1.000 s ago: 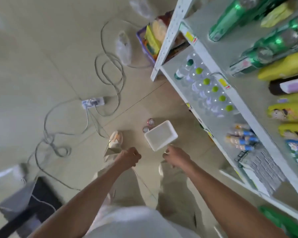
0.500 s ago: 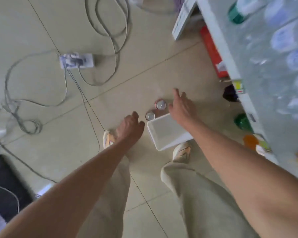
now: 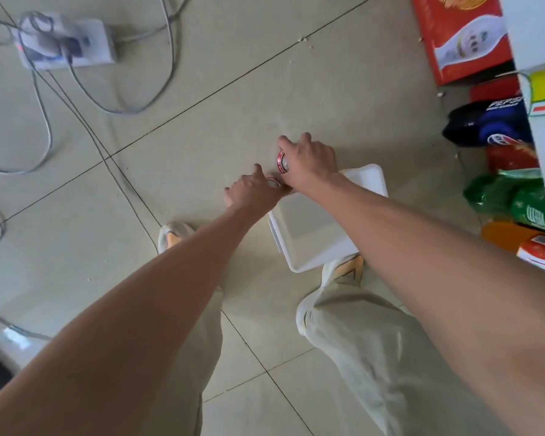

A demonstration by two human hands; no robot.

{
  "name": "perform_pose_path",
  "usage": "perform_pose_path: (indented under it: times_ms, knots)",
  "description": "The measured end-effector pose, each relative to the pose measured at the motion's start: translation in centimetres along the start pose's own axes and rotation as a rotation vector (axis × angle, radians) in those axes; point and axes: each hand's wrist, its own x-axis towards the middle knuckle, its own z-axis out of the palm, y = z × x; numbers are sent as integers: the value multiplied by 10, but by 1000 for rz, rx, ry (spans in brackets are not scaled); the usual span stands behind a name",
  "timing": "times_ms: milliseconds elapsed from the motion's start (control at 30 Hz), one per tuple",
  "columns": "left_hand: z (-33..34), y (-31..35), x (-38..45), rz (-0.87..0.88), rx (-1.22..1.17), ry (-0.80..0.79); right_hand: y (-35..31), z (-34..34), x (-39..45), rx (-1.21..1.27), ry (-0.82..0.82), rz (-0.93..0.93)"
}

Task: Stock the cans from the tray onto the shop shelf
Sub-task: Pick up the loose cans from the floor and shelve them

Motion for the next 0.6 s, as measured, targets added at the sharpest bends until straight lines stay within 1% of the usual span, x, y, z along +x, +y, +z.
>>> perform_pose_path:
  times_ms: [100, 233, 367, 433, 500, 600]
  knots:
    - [1, 1, 2, -27, -19, 16, -6, 0, -3, 55, 6, 59]
    - [-10, -10, -5, 51, 164, 119, -12, -5, -17, 146, 56, 135]
    - [-54, -40, -40, 126, 303, 173, -22, -30, -55, 213, 116, 184]
    - [-87, -52, -70, 156, 346, 193, -27, -53, -79, 251, 108, 196]
    - [-124, -59, -109, 162, 358, 213, -33, -86, -103, 329, 94, 251]
    - [-182, -64, -183, 136, 341, 225, -46, -155, -142, 412, 83, 297]
